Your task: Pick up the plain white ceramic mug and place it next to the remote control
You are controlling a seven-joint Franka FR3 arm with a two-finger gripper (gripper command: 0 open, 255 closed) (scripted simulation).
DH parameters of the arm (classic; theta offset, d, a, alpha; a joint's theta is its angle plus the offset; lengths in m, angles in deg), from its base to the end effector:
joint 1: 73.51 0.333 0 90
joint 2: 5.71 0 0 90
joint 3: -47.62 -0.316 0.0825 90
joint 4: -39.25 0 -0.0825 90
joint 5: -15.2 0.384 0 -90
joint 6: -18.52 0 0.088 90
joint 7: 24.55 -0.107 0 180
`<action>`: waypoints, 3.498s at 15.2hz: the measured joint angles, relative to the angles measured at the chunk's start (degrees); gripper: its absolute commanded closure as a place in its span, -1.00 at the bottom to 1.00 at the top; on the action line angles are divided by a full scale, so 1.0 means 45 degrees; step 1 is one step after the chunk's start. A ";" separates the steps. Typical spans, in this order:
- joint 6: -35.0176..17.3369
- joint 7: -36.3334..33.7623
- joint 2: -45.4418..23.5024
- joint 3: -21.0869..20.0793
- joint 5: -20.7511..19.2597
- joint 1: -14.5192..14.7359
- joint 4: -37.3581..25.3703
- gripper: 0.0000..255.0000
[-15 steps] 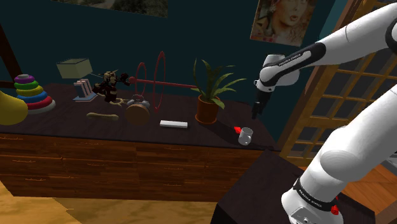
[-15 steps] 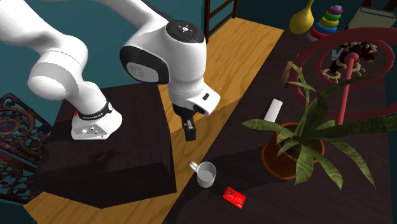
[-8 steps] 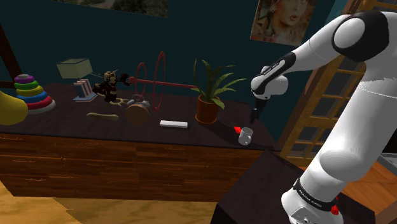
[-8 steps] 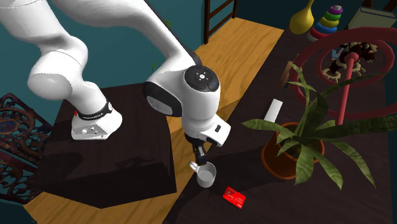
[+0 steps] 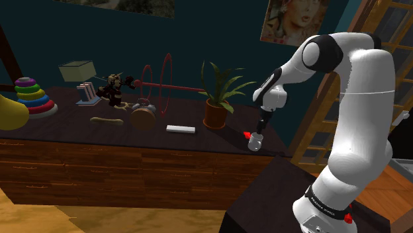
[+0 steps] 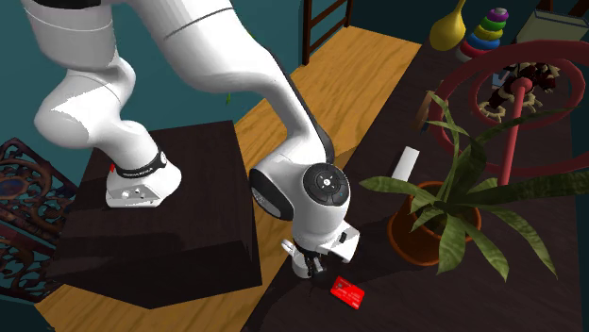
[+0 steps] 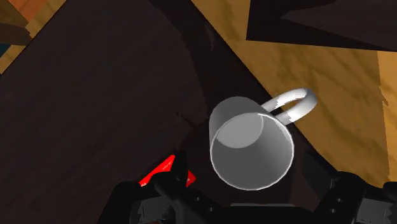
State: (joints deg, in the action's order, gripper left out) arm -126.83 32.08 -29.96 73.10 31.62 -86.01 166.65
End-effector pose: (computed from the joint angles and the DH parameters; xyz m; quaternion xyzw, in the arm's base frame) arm 0.4211 -0.3405 0.1949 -0.9980 -0.0567 0.0255 0.0106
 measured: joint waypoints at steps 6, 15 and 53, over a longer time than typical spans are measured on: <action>-0.0542 0.0968 -0.1907 -0.0793 0.0922 -0.0984 -0.1273 -1.00; -0.1076 0.1238 -0.2628 -0.1184 0.1307 -0.1290 -0.1467 -1.00; 0.1753 -0.0217 0.0989 0.0629 -0.0939 0.0092 -0.0864 1.00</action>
State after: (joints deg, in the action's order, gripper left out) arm -118.94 31.11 -25.51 75.93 27.39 -85.60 162.76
